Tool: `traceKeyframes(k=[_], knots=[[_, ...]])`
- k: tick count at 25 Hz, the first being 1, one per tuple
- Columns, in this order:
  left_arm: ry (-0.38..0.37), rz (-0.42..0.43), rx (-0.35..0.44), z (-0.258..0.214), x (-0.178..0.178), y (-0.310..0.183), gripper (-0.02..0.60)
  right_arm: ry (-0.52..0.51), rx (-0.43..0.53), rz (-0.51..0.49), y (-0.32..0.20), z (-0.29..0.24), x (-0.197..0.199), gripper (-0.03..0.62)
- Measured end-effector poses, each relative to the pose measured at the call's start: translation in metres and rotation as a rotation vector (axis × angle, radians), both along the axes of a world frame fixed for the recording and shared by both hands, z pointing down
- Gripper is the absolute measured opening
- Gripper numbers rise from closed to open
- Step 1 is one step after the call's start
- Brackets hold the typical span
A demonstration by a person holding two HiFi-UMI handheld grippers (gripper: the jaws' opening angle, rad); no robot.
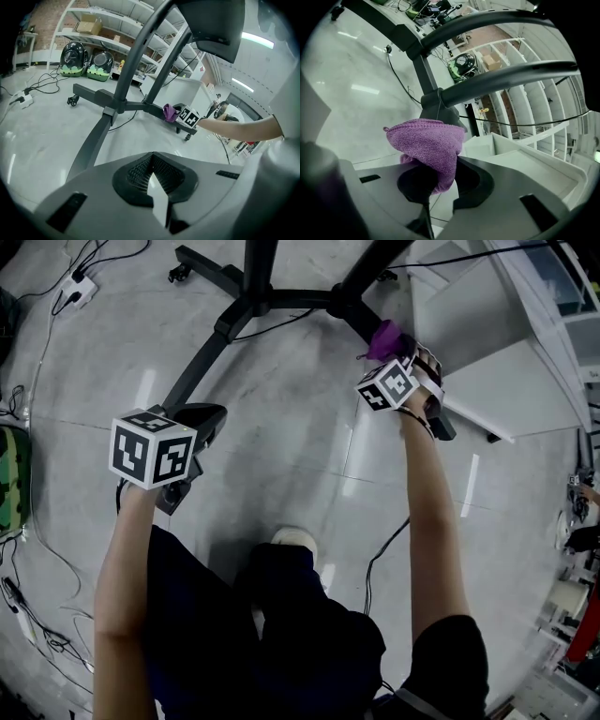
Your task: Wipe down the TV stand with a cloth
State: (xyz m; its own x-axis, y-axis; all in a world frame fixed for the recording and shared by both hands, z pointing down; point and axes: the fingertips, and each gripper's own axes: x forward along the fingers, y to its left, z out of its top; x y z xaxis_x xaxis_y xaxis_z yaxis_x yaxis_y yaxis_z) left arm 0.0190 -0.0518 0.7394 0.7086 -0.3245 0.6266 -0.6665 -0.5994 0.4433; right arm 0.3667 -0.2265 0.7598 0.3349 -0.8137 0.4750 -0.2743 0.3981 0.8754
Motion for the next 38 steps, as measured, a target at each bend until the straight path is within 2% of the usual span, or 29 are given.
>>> traceKeyframes(k=[10,34,38], knots=[[0.038,0.057,0.035,-0.009,0.034,0.001,0.006,-0.025,0.005,0.048,0.029,-0.001,0.029,0.089],[0.136,0.149,-0.014,0.007,0.101,0.008,0.006,-0.022,0.005,0.175,0.117,-0.001,0.113,0.087],[0.174,0.154,-0.024,0.006,0.115,0.009,0.006,-0.006,-0.001,0.197,0.133,-0.001,0.128,0.087]])
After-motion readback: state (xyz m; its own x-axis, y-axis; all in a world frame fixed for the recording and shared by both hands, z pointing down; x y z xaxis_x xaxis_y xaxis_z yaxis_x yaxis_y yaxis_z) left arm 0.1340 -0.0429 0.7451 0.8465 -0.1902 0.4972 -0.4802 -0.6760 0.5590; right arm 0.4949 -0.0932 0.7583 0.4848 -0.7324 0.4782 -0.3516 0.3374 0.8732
